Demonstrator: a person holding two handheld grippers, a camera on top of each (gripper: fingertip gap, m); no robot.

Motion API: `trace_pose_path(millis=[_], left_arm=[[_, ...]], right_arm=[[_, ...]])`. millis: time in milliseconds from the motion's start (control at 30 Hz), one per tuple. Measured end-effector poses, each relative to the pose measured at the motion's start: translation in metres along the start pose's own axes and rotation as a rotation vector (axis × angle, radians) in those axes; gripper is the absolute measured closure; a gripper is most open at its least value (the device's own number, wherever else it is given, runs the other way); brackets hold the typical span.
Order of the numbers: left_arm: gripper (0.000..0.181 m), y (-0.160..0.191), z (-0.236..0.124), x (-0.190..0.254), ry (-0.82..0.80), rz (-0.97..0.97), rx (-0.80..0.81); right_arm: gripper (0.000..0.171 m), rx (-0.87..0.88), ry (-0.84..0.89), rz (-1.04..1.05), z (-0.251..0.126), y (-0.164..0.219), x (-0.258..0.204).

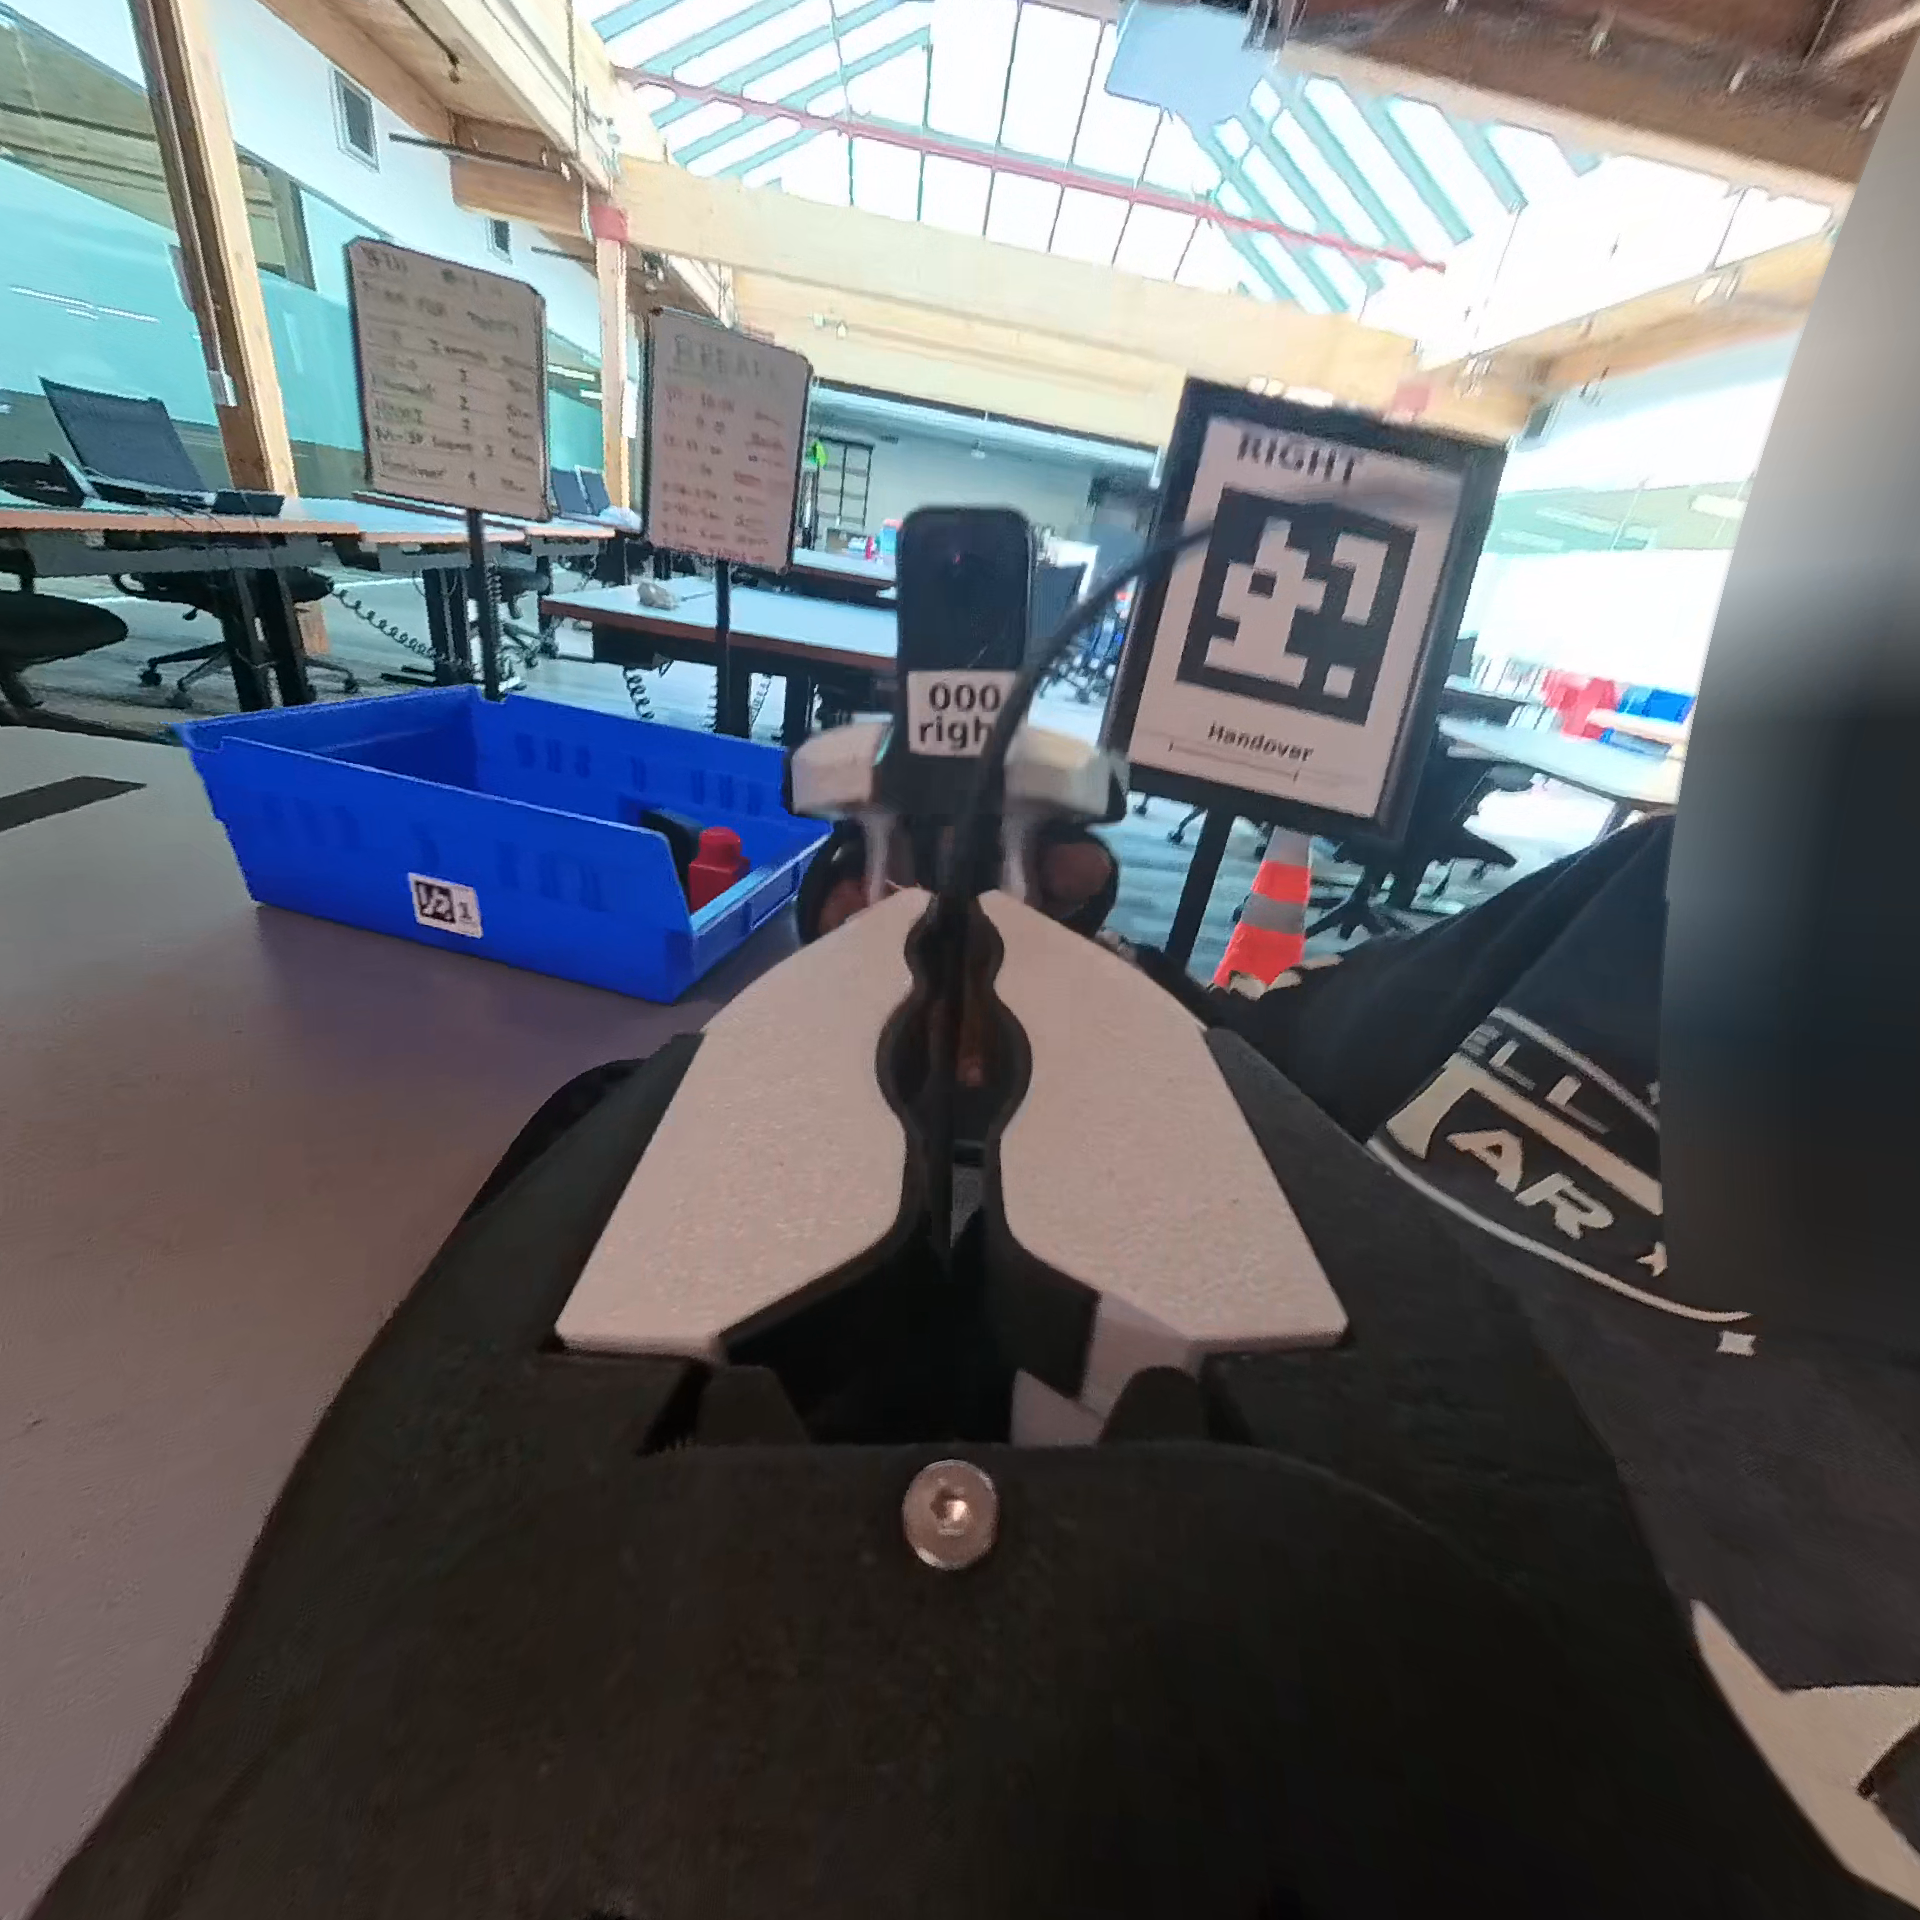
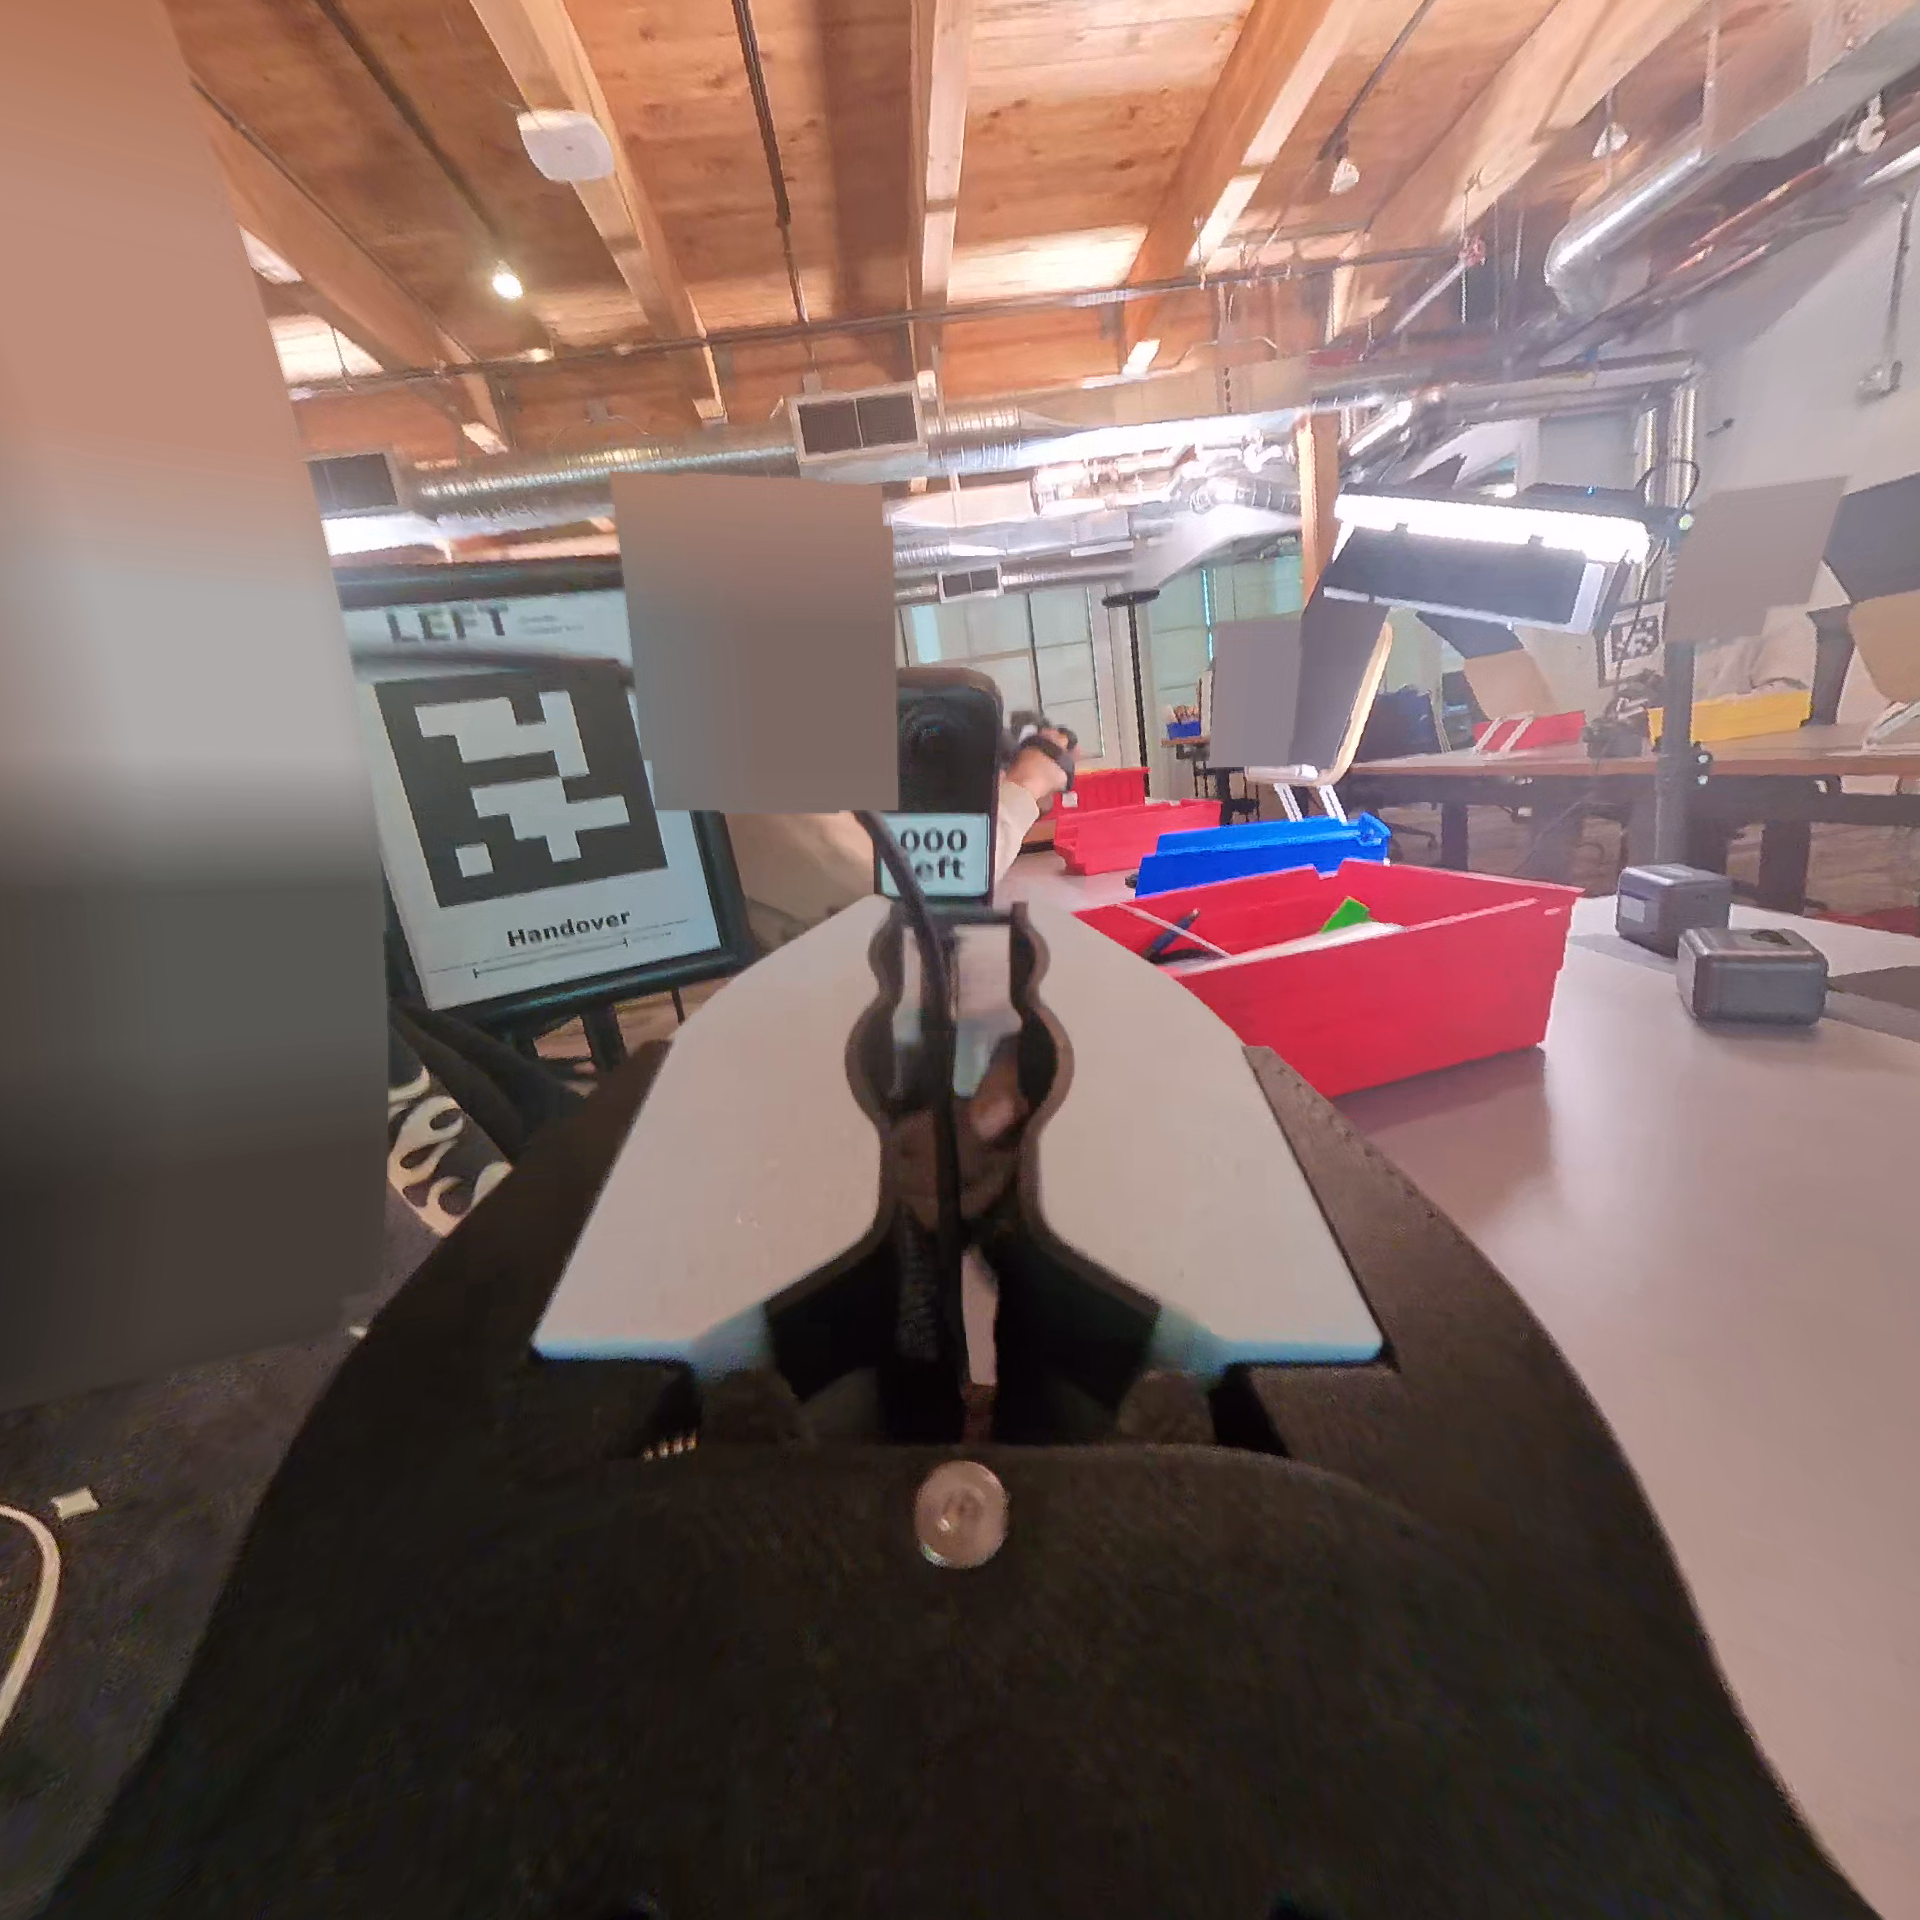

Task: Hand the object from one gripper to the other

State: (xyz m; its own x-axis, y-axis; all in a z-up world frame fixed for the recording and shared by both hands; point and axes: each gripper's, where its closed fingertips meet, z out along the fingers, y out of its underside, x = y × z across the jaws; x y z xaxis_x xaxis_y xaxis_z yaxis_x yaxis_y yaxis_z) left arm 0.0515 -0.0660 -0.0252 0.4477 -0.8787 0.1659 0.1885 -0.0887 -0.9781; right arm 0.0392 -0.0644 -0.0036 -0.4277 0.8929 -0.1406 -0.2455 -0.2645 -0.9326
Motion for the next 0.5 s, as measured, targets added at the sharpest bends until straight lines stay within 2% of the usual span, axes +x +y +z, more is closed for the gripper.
trace_pose_path(millis=[133, 300, 400, 500], left_arm=[[0.177, -0.014, -0.010, -0.001, 0.012, -0.042, 0.069], [0.177, -0.020, -0.013, 0.001, 0.026, -0.053, 0.093], [0.177, -0.020, -0.011, 0.004, 0.036, -0.053, 0.093], [0.173, -0.022, -0.011, 0.004, 0.039, -0.056, 0.110]], right_arm=[[0.149, -0.136, -0.042, 0.001, 0.004, 0.026, -0.001], [0.152, -0.194, -0.089, -0.005, 0.009, 0.043, -0.008], [0.166, -0.202, -0.101, -0.014, 0.010, 0.045, -0.010], [0.166, -0.200, -0.099, -0.012, 0.008, 0.042, -0.010]])
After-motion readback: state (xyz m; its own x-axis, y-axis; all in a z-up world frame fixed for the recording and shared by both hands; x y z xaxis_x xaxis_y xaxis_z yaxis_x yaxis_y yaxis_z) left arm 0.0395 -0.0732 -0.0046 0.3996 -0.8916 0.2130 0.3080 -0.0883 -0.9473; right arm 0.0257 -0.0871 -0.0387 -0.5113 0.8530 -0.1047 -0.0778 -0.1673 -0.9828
